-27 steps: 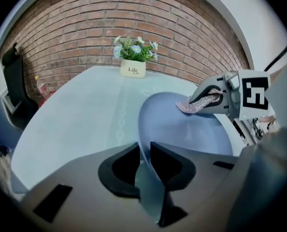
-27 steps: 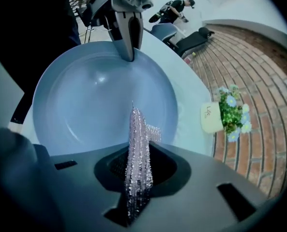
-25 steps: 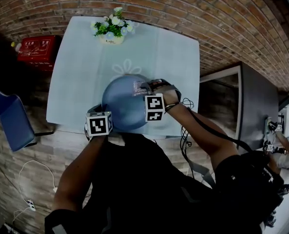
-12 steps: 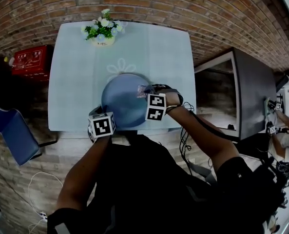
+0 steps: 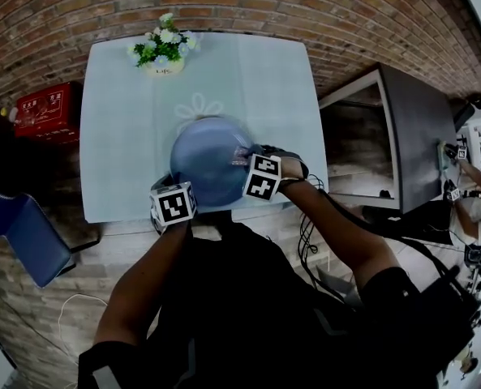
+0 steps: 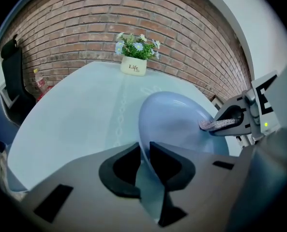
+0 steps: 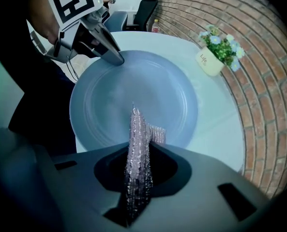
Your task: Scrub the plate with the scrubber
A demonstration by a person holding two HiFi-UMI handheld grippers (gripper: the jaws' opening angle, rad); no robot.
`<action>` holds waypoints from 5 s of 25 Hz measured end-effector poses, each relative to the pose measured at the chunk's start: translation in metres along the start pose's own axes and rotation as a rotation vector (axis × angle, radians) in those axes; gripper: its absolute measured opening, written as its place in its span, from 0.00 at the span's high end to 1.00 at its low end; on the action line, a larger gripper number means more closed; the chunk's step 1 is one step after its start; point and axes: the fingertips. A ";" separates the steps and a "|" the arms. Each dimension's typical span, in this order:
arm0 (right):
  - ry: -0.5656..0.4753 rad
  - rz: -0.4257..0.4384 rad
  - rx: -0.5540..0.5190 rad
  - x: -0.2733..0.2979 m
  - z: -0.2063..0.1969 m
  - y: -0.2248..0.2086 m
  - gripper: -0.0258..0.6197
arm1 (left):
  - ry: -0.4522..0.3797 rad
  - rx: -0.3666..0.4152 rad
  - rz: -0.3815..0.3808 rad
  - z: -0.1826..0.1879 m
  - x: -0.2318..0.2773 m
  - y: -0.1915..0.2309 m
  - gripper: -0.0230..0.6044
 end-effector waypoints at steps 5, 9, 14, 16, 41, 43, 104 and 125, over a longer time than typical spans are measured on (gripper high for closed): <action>-0.032 0.032 0.080 0.001 -0.002 0.017 0.86 | 0.008 0.006 -0.005 -0.001 0.000 0.000 0.85; -0.044 0.044 0.131 0.000 -0.002 0.024 0.86 | 0.006 0.019 -0.009 0.000 0.000 0.000 0.85; -0.054 0.073 0.171 0.000 0.000 0.038 0.86 | 0.008 0.021 -0.008 -0.001 0.000 0.000 0.85; -0.050 0.078 0.176 0.001 0.000 0.043 0.86 | 0.007 0.025 -0.010 -0.001 0.000 0.000 0.85; -0.123 0.246 0.316 0.001 0.032 0.097 0.86 | 0.015 0.031 -0.037 0.000 0.002 0.000 0.84; -0.131 0.251 0.311 0.000 0.034 0.098 0.86 | 0.015 0.036 -0.044 0.000 0.002 0.000 0.84; -0.419 0.503 0.142 0.005 0.180 0.056 0.86 | -0.165 -0.277 -0.178 -0.016 -0.043 0.006 0.87; -0.414 0.616 -0.003 0.004 0.162 0.098 0.86 | -0.212 -0.384 -0.125 -0.045 -0.061 -0.001 0.92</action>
Point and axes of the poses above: the fingertips, and each gripper's own axes: x forward along the fingers, y to its left, z out of its top, and after that the axes turned 13 degrees about z, right-handed
